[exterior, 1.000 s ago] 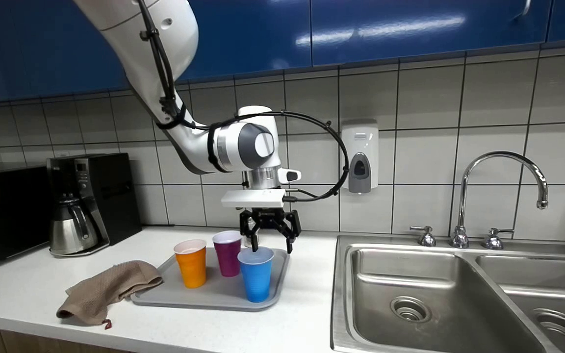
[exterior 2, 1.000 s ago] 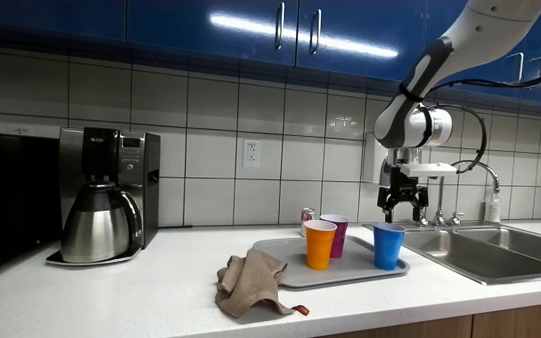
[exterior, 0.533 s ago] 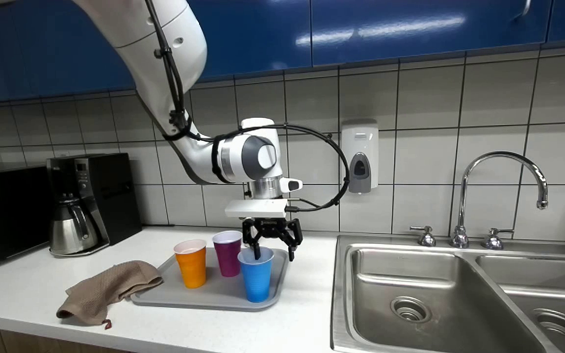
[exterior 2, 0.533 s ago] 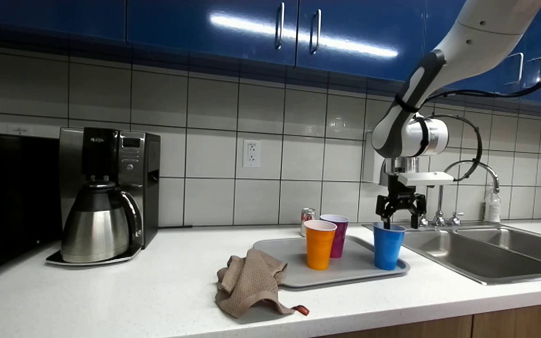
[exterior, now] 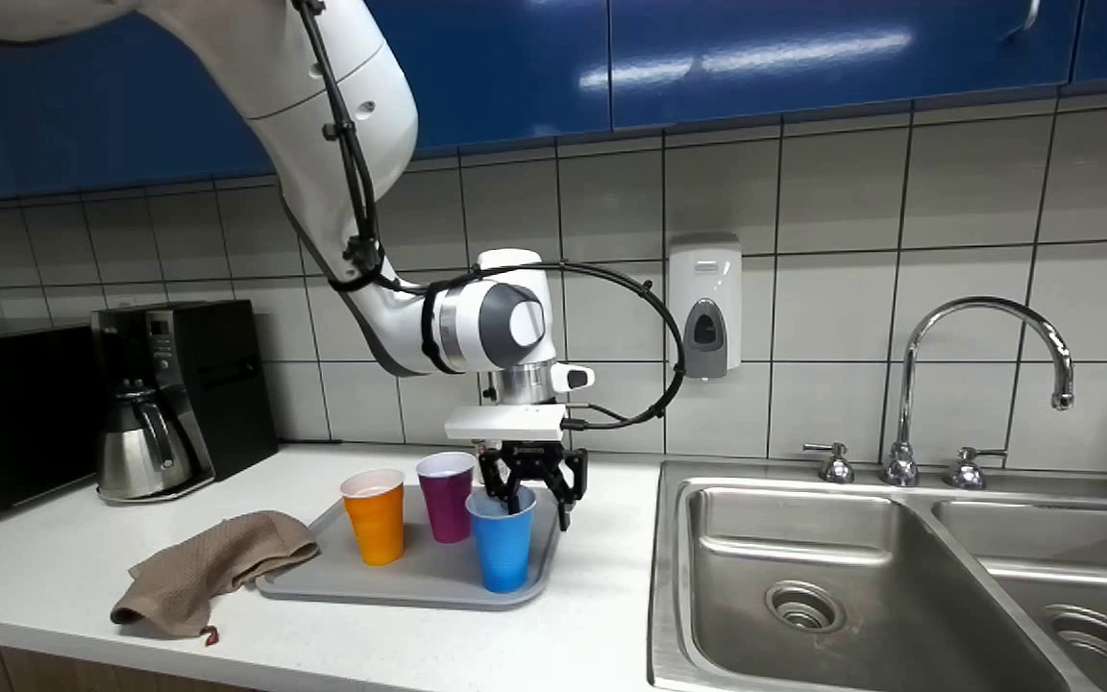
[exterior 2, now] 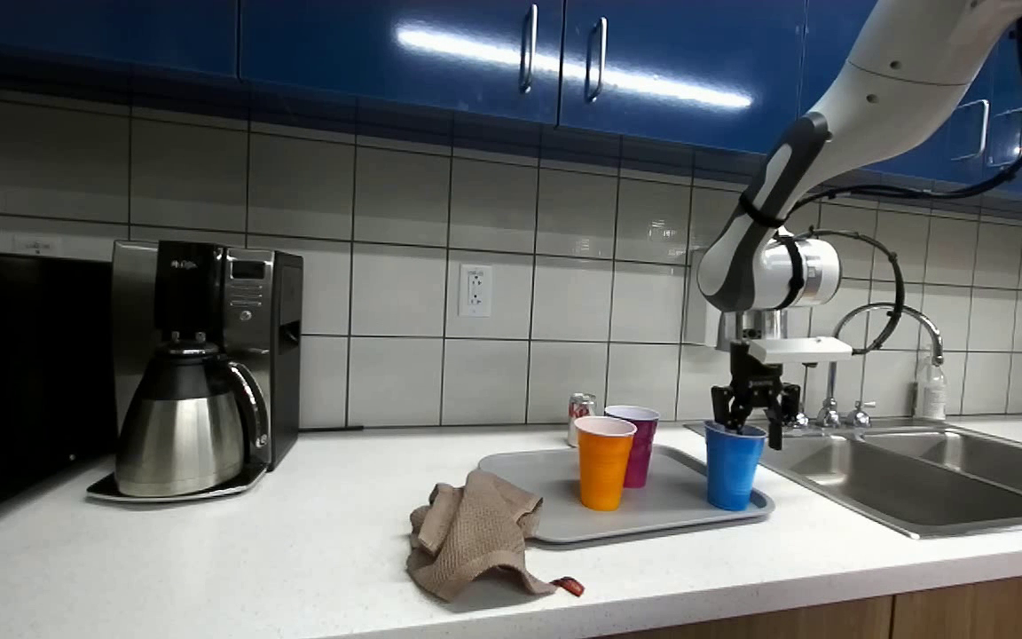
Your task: Remove the cups from the tray
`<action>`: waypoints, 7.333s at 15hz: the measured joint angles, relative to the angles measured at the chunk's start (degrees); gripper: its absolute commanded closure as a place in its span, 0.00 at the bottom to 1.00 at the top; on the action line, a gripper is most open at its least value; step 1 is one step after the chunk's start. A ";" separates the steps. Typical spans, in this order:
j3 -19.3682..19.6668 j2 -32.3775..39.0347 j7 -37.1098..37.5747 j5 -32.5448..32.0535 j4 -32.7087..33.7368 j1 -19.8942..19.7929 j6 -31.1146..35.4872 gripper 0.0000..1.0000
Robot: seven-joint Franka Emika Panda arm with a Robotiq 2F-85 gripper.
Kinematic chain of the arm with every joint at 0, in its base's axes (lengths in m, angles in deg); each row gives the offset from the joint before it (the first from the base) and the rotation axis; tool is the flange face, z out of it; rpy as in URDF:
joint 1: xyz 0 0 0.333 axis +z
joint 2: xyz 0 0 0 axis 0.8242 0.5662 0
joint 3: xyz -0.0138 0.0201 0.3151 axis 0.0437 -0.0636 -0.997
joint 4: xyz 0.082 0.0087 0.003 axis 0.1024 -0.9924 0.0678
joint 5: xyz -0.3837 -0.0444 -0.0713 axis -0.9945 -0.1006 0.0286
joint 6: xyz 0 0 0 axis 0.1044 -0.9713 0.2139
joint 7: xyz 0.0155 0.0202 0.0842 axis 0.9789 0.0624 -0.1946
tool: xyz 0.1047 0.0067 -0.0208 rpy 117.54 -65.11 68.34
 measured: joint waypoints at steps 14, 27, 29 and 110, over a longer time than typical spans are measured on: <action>-0.25 0.20 -0.05 1.58 1.18 -0.14 0.00 0.99; -0.42 -6.88 -0.24 5.95 1.54 -1.25 0.29 0.99; -0.11 -7.75 -0.24 5.95 1.46 -2.05 0.29 0.99; -3.78 -10.62 -15.59 15.78 0.09 -0.95 1.85 0.00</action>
